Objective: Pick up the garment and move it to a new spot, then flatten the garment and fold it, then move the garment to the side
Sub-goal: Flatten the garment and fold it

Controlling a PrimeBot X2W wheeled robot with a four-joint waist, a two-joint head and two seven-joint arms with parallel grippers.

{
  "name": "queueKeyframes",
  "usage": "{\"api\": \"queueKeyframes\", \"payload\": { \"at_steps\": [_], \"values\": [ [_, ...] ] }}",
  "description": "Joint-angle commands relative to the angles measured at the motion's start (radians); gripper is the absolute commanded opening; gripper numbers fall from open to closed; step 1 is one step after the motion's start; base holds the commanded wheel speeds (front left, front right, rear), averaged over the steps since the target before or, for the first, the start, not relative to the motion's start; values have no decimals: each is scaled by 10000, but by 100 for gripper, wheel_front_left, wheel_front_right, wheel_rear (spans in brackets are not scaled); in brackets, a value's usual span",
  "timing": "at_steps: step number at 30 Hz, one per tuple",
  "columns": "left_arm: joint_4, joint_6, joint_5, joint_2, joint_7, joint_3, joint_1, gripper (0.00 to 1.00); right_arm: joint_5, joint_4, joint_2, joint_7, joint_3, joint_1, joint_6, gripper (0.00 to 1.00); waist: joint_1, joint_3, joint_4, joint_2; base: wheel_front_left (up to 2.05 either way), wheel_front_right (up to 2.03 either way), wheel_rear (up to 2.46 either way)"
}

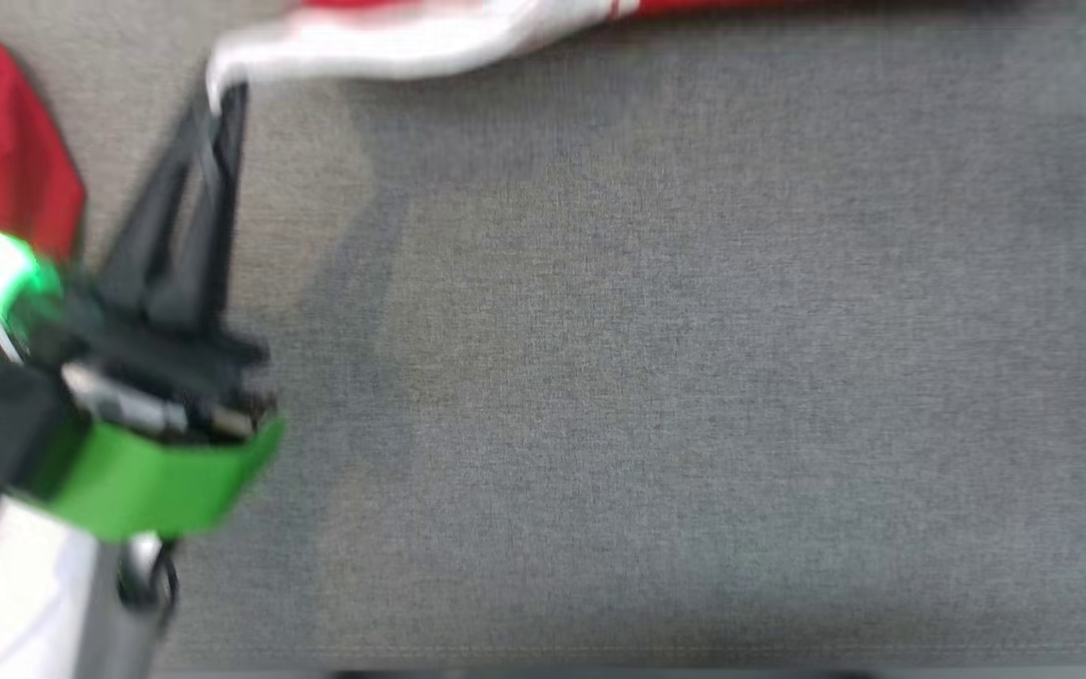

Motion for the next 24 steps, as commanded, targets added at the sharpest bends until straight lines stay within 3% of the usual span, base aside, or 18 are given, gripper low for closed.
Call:
{"api": "queueKeyframes", "payload": {
  "at_steps": [1,7,13,19,24],
  "values": [
    [8,-18,-111,-70,-2,67,771,0,40,-123,171,-30,-142,643,-2,0,0,-1350,-314,0,0,0,0],
    [23,35,-236,-422,-2,180,3811,0,-119,-419,731,-28,-201,3068,-2,0,0,-2405,-736,0,0,0,0],
    [123,137,-113,-822,-2,305,5499,0,-180,-441,1142,-29,-401,4380,-2,0,0,-2915,-895,0,0,0,0],
    [125,169,-7,-873,-2,137,6325,0,-146,-621,1339,-29,-594,5376,-2,0,0,-3148,-929,0,0,0,0],
    [438,237,130,-801,233,63,5992,0,-55,-301,1391,-29,-266,5404,-2,0,0,-3051,-961,0,0,0,0]
  ]
}}
